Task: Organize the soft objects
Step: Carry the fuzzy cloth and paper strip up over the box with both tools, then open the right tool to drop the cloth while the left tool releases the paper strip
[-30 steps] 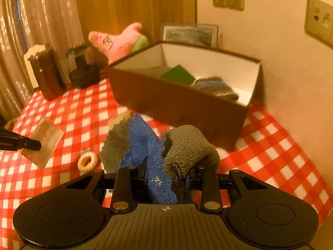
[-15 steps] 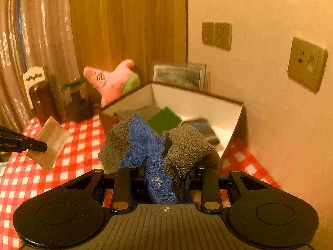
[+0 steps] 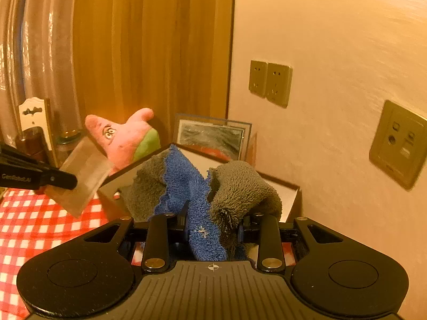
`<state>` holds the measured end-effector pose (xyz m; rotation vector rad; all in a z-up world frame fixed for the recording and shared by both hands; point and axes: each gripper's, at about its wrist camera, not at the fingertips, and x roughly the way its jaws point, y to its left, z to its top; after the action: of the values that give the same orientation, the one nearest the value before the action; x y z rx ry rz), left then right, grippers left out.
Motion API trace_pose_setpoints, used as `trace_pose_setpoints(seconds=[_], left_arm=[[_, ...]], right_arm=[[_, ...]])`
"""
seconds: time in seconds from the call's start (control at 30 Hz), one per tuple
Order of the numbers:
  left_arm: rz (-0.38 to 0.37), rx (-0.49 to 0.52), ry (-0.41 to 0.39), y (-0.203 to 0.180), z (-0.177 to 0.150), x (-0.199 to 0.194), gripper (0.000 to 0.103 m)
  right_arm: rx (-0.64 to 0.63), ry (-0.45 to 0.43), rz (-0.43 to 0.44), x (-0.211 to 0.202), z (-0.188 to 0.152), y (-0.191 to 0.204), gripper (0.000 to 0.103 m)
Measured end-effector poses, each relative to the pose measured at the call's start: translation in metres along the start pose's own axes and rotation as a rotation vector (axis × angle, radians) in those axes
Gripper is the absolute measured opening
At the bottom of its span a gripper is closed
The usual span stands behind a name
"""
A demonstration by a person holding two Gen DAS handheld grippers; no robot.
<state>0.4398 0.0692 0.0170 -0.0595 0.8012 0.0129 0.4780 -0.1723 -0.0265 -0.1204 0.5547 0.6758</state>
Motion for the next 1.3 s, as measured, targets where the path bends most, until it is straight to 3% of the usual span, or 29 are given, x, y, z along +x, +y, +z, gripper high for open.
trace_pose_setpoints(seconds=[0.37, 0.73, 0.83, 0.9, 0.93, 1.3], left_arm=[[-0.017, 0.039, 0.034, -0.021, 0.037, 0.064, 0.000], [-0.040, 0.043, 0.075, -0.027, 0.051, 0.111, 0.000], [-0.045, 0.035, 0.092, -0.026, 0.052, 0.122, 0.000], [-0.044, 0.033, 0.104, -0.025, 0.051, 0.130, 0.000], [-0.045, 0.033, 0.108, -0.025, 0.051, 0.133, 0.000], [-0.071, 0.055, 0.126, -0.031, 0.055, 0.157, 0.000]], right_arm=[[-0.029, 0.038, -0.010, 0.056, 0.009, -0.025, 0.031], [0.006, 0.082, 0.010, 0.106, 0.009, -0.052, 0.032], [0.015, 0.095, 0.050, 0.121, 0.008, -0.057, 0.047], [0.016, 0.108, 0.057, 0.129, 0.006, -0.058, 0.068], [0.009, 0.109, 0.054, 0.131, 0.005, -0.057, 0.071], [0.018, 0.158, 0.040, 0.144, -0.001, -0.068, 0.073]])
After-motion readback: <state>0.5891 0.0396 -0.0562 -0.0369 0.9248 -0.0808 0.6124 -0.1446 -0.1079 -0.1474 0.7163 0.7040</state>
